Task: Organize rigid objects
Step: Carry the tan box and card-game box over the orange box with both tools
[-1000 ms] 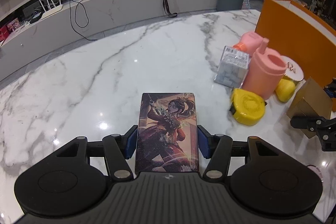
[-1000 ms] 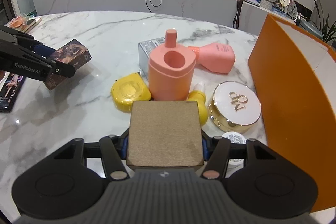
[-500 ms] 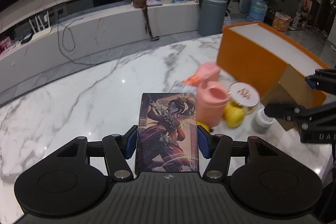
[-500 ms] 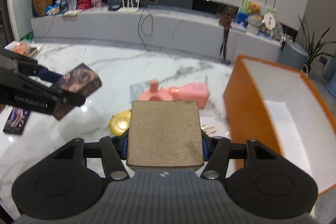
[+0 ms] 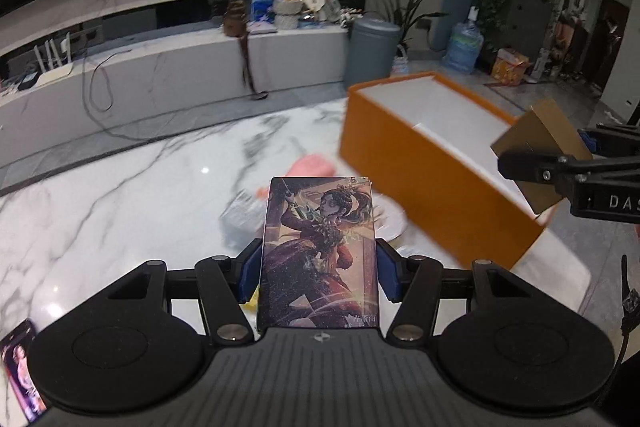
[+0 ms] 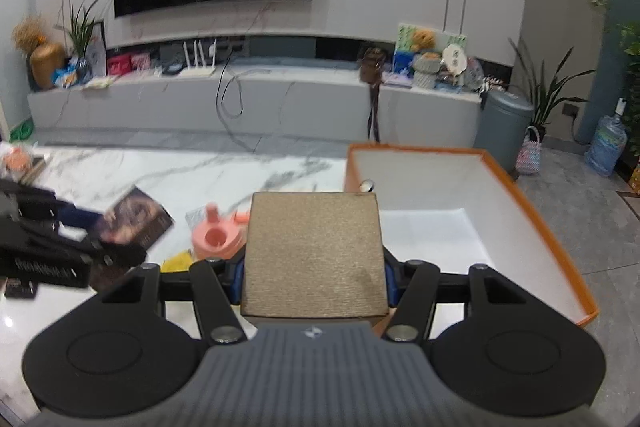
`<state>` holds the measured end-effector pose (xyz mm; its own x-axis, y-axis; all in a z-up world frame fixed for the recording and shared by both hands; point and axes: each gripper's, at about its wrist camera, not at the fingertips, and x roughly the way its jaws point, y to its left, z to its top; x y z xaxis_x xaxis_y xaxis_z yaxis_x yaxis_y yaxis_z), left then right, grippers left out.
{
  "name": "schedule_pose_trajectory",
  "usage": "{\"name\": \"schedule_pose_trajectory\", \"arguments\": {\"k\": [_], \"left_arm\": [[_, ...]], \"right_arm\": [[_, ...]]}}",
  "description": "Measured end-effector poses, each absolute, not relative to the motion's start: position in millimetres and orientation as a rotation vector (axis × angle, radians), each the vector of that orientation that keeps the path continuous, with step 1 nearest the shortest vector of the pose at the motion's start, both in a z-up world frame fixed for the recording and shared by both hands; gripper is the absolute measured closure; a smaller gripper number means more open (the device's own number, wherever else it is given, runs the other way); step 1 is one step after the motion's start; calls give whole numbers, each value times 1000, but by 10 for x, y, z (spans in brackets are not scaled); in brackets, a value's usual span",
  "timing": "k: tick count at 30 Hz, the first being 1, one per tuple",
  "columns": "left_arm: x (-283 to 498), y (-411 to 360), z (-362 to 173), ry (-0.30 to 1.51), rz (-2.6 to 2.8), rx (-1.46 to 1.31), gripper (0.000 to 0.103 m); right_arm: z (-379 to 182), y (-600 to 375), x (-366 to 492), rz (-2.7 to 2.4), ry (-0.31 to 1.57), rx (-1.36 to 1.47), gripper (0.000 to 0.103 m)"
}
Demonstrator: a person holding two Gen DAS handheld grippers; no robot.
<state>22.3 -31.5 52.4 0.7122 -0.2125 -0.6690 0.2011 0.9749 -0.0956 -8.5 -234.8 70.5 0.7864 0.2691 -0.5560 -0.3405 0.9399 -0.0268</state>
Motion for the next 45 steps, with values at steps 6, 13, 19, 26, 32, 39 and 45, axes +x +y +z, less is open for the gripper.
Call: {"name": "schedule_pose_trajectory", "arguments": {"k": [6,13,19,26,32,39,45], "left_arm": [[349,-722,773,700,-271,5,37],[504,-1154,935,682,-305,62,37],[676,-1465,970,676,-312,93,37],[837,-1749,978,692,-326,111,37],[983,-1940,893,713,-347,154,37],[1080,-2121,728,759,-371,193,37],[1208,-2247,561,805,-389,203,37]], "right_arm": [[955,-2635,-102,319,551,-110,44],[1049,-3001,29,266,590,-91,44],[1109,-3276,344,219,604,-42,44],[908,-3617,620,217,656,12,44],[667,-3763,719,204,706,10,44],[539,-3759,790,227,744,-35,44],[318,-3730,856,251,797,-125,44]]}}
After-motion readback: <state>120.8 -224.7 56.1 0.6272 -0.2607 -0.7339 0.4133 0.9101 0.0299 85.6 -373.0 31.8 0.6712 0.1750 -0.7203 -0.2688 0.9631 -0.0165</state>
